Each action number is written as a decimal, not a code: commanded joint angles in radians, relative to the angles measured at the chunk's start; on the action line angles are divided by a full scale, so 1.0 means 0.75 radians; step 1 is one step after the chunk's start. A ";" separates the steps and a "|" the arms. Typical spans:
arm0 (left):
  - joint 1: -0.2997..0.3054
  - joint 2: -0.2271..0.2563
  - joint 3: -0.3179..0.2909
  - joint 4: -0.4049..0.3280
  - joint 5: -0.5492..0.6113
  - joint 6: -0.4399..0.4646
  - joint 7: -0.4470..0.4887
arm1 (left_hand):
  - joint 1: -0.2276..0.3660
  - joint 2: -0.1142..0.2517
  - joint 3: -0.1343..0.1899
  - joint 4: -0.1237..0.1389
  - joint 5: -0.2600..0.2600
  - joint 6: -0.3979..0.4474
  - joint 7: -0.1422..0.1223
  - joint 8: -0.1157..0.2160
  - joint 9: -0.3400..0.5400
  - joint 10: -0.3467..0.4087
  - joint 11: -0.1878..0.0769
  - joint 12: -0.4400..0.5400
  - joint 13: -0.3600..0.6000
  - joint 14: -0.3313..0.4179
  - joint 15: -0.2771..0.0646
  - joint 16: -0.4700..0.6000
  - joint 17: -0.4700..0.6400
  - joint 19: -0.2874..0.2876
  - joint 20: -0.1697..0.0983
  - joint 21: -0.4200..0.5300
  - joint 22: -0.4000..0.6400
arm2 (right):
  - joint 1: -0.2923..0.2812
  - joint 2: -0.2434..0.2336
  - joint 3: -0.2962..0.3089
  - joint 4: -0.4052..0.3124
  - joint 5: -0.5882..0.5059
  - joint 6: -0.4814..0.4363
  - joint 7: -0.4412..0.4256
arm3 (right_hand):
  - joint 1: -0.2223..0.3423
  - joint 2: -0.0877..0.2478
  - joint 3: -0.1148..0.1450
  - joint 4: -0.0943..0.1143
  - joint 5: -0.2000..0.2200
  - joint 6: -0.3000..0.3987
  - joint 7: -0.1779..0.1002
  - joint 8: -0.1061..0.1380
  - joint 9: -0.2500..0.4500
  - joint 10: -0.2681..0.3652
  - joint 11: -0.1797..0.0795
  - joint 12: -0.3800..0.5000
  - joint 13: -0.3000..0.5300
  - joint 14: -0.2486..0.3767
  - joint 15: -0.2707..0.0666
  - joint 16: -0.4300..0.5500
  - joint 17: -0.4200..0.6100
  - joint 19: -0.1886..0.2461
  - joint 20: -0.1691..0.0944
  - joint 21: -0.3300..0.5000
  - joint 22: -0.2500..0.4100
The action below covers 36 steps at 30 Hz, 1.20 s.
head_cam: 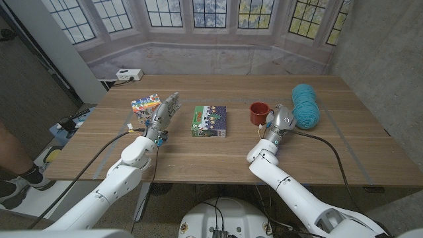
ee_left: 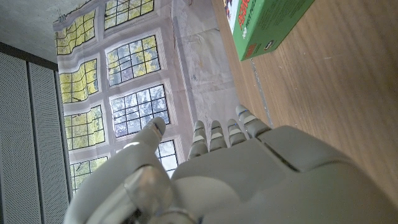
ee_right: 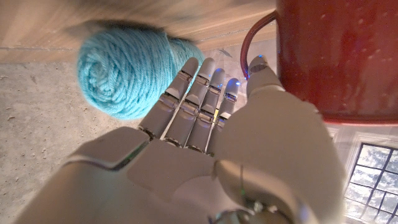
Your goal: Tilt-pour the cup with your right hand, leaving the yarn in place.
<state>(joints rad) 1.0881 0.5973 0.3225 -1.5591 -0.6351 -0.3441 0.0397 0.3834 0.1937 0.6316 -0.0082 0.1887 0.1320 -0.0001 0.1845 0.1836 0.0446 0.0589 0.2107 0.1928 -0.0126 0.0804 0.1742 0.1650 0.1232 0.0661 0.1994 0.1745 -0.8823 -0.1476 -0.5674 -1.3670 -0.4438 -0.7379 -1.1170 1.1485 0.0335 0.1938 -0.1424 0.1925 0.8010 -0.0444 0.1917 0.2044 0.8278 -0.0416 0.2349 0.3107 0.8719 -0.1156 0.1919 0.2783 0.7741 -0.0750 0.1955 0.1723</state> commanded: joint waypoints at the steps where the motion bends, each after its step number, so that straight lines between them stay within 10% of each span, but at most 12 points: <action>1: 0.003 -0.007 0.000 0.017 -0.011 -0.007 -0.007 | 0.019 -0.004 0.003 0.008 0.009 -0.011 0.001 0.000 0.005 -0.005 0.001 -0.001 0.004 -0.005 0.002 0.007 0.006 0.003 0.006 -0.001 0.003 | -0.005 -0.041 -0.052 -0.031 0.052 -0.033 0.000 | -0.011 -0.001 0.014 0.002 0.007 -0.013 0.003 -0.006 0.004 -0.009 0.002 -0.007 -0.001 -0.011 -0.056 -0.001 -0.001 -0.011 0.007 -0.008 0.002; 36: -0.015 -0.043 0.017 0.051 -0.004 -0.025 -0.002 | 0.021 -0.004 0.002 0.011 0.009 -0.016 0.000 0.001 0.005 -0.006 0.004 -0.001 0.004 -0.007 0.005 0.007 0.007 0.001 0.009 -0.001 0.003 | -0.094 -0.120 -0.108 -0.249 0.147 -0.071 0.005 | -0.063 -0.007 0.028 0.012 0.017 -0.139 0.035 -0.015 0.003 -0.049 0.016 -0.034 -0.021 -0.065 -0.034 0.002 -0.009 -0.053 0.030 -0.009 0.001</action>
<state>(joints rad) 1.0823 0.5737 0.3307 -1.5290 -0.6394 -0.3589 0.0400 0.3910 0.1904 0.6344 -0.0054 0.1887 0.1213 0.0000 0.1845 0.1836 0.0445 0.0589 0.2107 0.1927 -0.0126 0.0804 0.1742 0.1650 0.1229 0.0663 0.1995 0.1745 -0.9317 -0.2165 -0.6307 -1.4980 -0.3613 -0.7837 -1.1168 1.1092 0.0280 0.2058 -0.1351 0.2001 0.7049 -0.0196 0.1807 0.2046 0.7957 -0.0306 0.2107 0.2922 0.8288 -0.0976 0.1919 0.2691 0.7384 -0.0536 0.1886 0.1724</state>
